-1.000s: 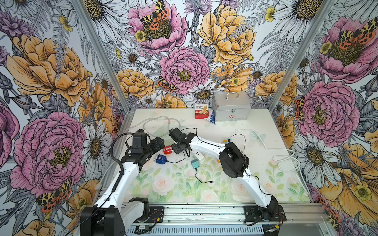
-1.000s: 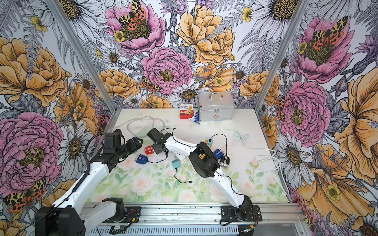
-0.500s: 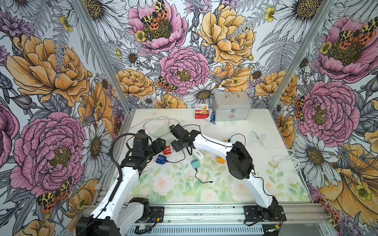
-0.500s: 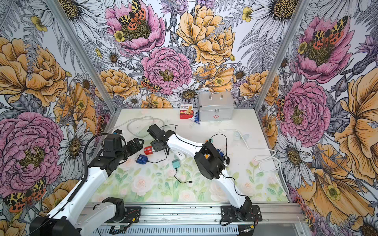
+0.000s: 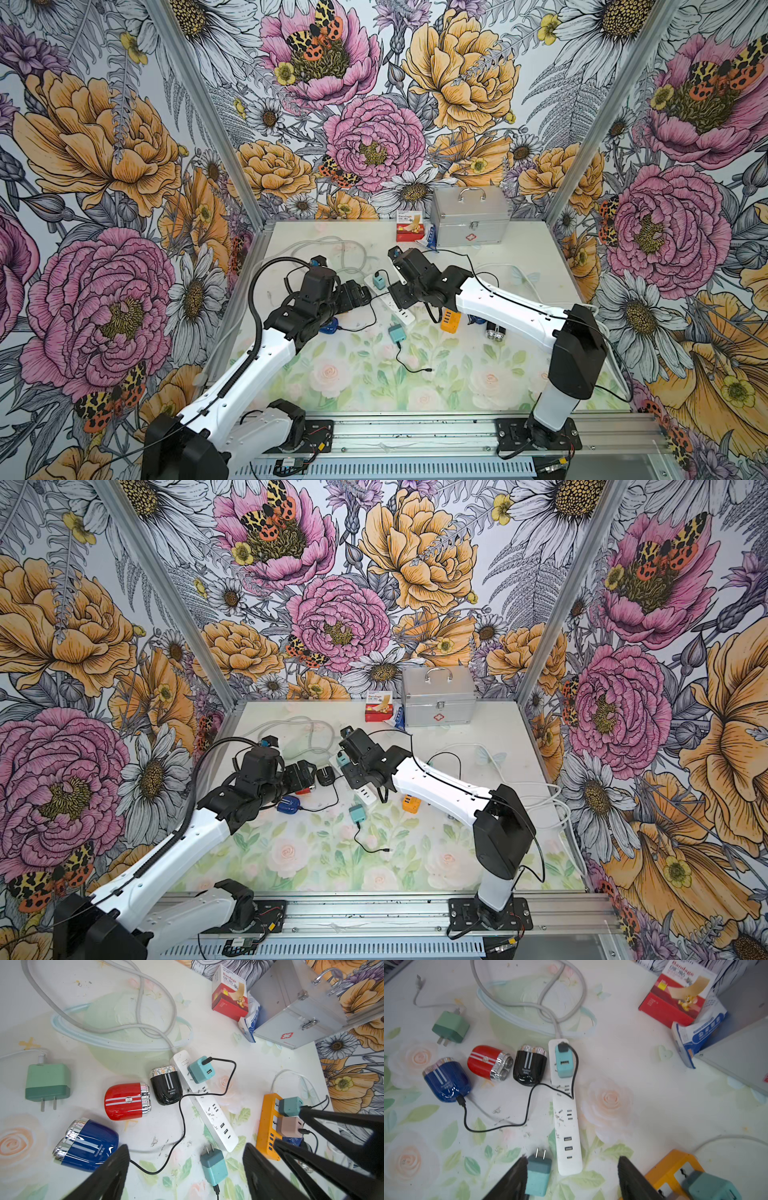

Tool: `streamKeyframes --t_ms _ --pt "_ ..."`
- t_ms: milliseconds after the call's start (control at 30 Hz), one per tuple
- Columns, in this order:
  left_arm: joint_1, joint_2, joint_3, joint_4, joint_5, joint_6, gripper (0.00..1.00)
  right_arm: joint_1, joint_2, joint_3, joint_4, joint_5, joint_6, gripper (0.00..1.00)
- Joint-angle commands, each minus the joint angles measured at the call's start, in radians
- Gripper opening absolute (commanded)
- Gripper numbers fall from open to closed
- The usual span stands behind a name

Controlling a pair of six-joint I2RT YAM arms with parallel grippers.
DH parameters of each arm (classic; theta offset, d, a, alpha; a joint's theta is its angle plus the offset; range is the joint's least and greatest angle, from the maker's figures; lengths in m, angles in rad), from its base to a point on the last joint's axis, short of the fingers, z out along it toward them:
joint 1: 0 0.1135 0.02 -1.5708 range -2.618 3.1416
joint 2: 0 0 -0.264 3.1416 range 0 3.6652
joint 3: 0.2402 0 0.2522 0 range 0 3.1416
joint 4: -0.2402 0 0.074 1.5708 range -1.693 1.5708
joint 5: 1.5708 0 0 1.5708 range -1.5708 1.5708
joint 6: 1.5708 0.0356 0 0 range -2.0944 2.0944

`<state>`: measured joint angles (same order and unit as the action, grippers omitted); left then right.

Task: Unplug the electric shaver
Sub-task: Place the electric shaver at the center of the board, then pick up the plug from the center of the board.

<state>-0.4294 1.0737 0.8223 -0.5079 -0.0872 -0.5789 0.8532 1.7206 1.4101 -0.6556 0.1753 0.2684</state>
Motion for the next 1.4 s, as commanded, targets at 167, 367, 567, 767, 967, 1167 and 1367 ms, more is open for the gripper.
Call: streamKeyframes --t_ms 167,367,567,767,967,1167,1367 --pt "0.006 0.021 0.031 -0.023 -0.056 -0.012 0.87 0.054 0.056 -0.145 -0.006 -0.059 0.092 0.66" --pt "0.025 -0.025 0.004 -0.024 -0.040 -0.025 0.87 0.066 0.116 -0.131 0.014 -0.093 0.074 0.67" --pt "0.035 -0.071 -0.028 -0.026 -0.032 -0.032 0.87 0.066 0.170 -0.108 0.031 -0.162 0.073 0.68" --pt "0.050 -0.101 -0.051 -0.028 -0.028 -0.036 0.87 0.066 0.192 -0.092 0.034 -0.209 0.063 0.67" --pt "0.064 -0.104 -0.054 -0.029 -0.012 -0.030 0.87 0.066 0.231 -0.068 0.033 -0.221 0.055 0.63" --pt "0.070 -0.107 -0.051 -0.041 -0.010 -0.022 0.87 0.066 0.266 -0.047 0.033 -0.215 0.058 0.53" --pt "0.082 -0.107 -0.050 -0.046 -0.006 -0.015 0.87 0.067 0.276 -0.040 0.033 -0.227 0.052 0.43"
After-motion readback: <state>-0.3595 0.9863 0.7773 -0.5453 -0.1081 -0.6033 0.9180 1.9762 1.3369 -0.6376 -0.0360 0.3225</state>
